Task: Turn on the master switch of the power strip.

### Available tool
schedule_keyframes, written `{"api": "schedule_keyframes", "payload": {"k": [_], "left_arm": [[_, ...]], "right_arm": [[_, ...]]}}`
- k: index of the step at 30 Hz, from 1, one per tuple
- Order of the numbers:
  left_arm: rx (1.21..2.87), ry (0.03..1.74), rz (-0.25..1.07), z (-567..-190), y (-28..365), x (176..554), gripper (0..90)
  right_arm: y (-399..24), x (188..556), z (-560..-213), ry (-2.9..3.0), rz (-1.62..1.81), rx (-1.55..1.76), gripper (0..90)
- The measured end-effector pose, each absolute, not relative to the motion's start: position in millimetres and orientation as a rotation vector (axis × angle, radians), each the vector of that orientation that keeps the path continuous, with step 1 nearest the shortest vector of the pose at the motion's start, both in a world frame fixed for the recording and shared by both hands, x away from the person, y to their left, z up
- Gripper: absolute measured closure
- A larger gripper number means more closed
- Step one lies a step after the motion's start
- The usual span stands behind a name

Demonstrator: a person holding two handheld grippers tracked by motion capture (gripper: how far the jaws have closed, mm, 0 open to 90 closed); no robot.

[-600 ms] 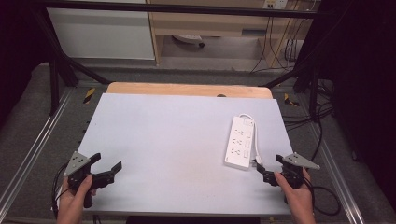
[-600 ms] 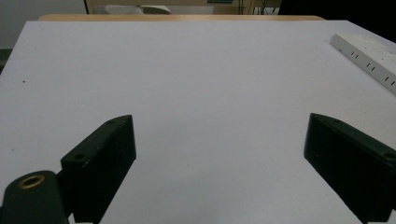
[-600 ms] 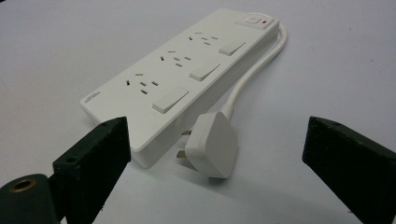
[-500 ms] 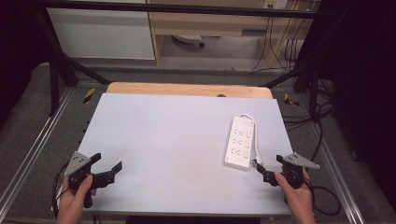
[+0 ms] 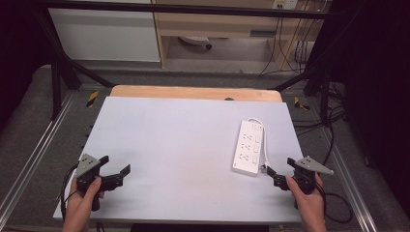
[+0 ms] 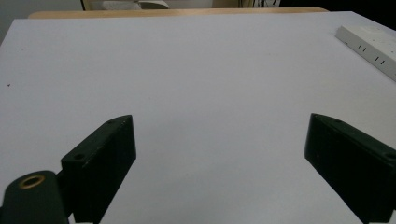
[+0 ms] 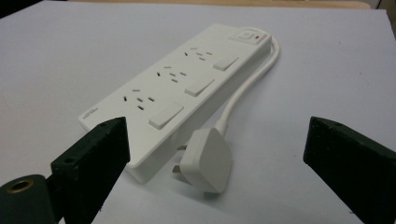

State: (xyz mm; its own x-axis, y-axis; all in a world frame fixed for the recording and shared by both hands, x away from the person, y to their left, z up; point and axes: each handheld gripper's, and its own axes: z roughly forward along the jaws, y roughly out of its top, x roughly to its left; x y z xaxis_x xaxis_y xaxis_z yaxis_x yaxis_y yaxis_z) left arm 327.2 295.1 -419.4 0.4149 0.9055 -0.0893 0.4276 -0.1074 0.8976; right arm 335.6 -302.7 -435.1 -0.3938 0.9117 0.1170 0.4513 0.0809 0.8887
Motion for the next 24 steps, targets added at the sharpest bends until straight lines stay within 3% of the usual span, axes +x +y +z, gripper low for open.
{"api": "schedule_keyframes", "payload": {"k": [12,24], "left_arm": [[1.664,1.183,0.630,-419.3,294.9,345.0,9.8],[1.703,1.181,0.619,-421.2,295.9,338.0,9.6]], "right_arm": [[-296.0,347.8,-409.3,1.874,1.314,1.258,9.6],[-292.3,367.7,-390.1,1.893,1.355,1.293,3.1]]}}
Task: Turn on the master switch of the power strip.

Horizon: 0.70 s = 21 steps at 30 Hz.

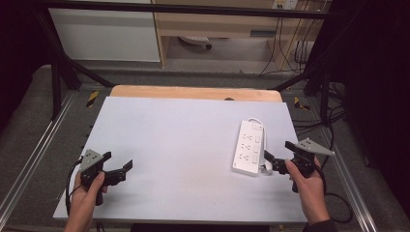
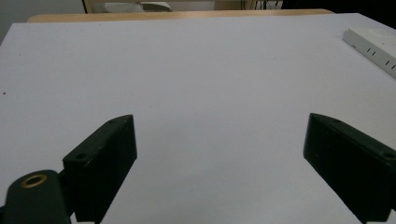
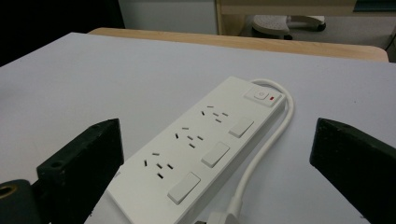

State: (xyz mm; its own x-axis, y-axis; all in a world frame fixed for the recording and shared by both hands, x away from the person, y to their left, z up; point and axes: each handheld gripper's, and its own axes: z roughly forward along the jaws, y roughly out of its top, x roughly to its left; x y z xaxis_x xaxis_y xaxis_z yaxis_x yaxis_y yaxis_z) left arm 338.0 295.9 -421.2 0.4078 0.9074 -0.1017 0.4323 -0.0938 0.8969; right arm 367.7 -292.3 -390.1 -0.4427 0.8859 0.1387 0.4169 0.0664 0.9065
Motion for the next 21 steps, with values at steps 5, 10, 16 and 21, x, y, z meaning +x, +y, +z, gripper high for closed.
{"api": "schedule_keyframes", "payload": {"k": [5,10,16,21], "left_arm": [[1.709,1.181,0.618,-421.3,296.2,337.5,9.6],[1.712,1.177,0.622,-421.2,294.8,336.4,9.5],[1.712,1.176,0.613,-421.6,293.2,337.8,9.4],[1.734,1.168,0.611,-422.6,292.2,337.8,9.4]], "right_arm": [[-293.5,374.9,-380.7,1.891,1.366,1.296,2.9],[-295.0,384.7,-373.9,1.883,1.372,1.294,2.9],[-295.7,394.6,-367.0,1.866,1.370,1.298,2.5],[-297.5,403.1,-361.6,1.832,1.386,1.306,2.4]]}}
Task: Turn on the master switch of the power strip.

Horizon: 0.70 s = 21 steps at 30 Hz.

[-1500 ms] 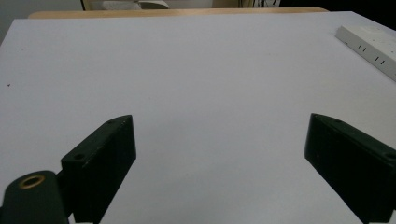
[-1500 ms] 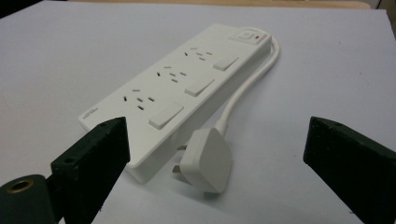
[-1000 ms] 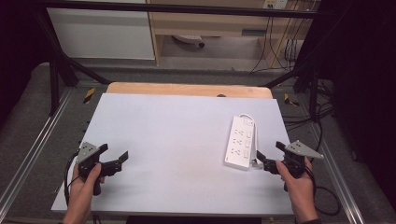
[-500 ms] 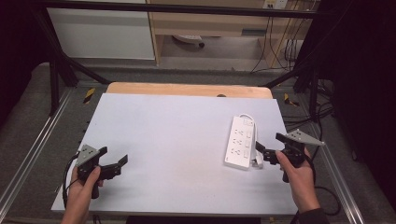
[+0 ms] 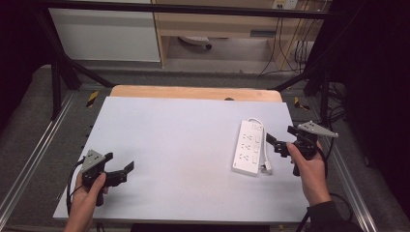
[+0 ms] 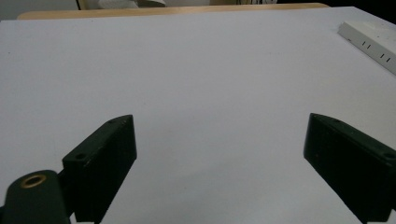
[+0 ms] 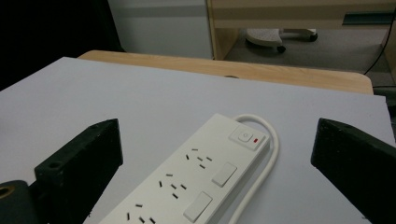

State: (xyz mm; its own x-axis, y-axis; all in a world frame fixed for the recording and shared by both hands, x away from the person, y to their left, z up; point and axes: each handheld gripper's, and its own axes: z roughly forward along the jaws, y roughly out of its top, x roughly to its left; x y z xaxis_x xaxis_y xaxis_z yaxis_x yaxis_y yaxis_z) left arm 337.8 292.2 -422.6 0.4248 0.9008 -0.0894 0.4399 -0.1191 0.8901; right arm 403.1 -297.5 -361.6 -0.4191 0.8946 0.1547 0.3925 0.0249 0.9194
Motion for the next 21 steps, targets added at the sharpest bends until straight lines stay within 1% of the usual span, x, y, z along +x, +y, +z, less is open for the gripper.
{"api": "schedule_keyframes", "payload": {"k": [7,12,17,18,19,20,21], "left_arm": [[1.723,1.179,0.592,-423.2,293.2,338.1,9.4],[1.755,1.160,0.600,-423.3,287.6,338.1,9.5],[1.748,1.169,0.583,-424.2,290.6,338.3,9.5],[1.744,1.170,0.577,-424.4,291.2,338.1,9.5],[1.743,1.171,0.576,-424.2,291.7,337.8,9.5],[1.740,1.170,0.579,-423.5,292.0,337.3,9.5],[1.730,1.164,0.582,-421.9,291.9,336.6,9.5]], "right_arm": [[-299.5,414.8,-362.6,1.784,1.370,1.344,3.8],[-300.0,420.0,-362.0,1.740,1.382,1.371,5.9],[-297.0,432.0,-360.4,1.717,1.339,1.372,11.6],[-297.0,432.0,-360.4,1.717,1.339,1.372,11.6],[-295.9,436.6,-362.1,1.700,1.329,1.378,15.2],[-295.9,436.6,-362.1,1.700,1.329,1.378,15.2],[-295.7,441.6,-363.9,1.689,1.326,1.378,21.0]]}}
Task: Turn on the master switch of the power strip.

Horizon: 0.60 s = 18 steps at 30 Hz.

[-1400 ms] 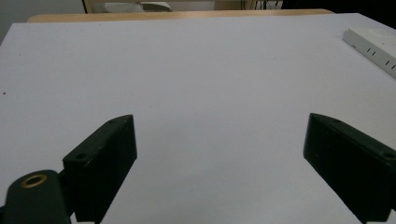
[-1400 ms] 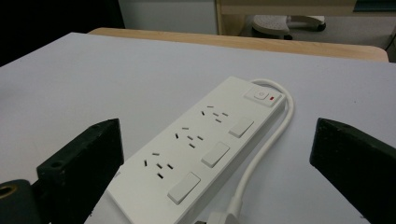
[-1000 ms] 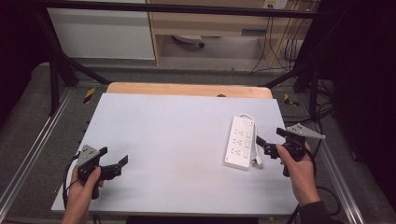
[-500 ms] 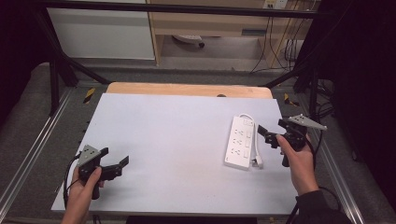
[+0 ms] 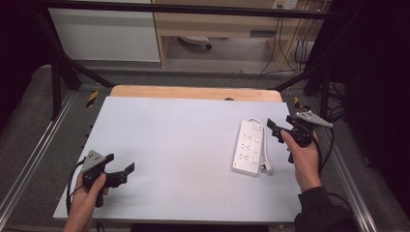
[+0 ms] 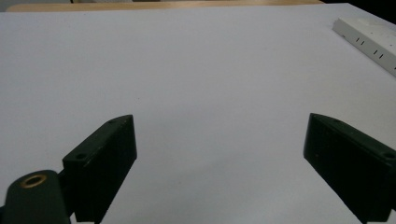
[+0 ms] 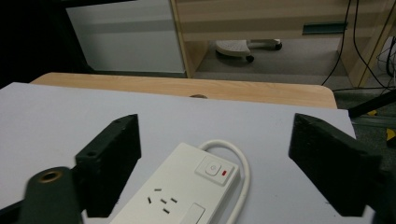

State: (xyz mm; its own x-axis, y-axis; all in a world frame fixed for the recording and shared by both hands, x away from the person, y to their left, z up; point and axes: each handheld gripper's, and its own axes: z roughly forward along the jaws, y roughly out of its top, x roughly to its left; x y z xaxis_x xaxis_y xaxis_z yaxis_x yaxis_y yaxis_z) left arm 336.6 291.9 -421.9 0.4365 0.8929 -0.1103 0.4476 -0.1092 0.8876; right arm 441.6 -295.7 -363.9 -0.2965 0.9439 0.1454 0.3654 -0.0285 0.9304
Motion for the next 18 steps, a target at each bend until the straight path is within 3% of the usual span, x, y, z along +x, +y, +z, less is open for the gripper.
{"api": "schedule_keyframes", "payload": {"k": [10,18], "left_arm": [[1.740,1.177,0.580,-424.0,292.8,337.8,9.5],[1.736,1.171,0.576,-423.1,291.1,338.1,9.5]], "right_arm": [[-289.0,471.6,-367.7,1.677,1.300,1.360,47.8],[-279.2,490.3,-375.2,1.704,1.289,1.337,62.6]]}}
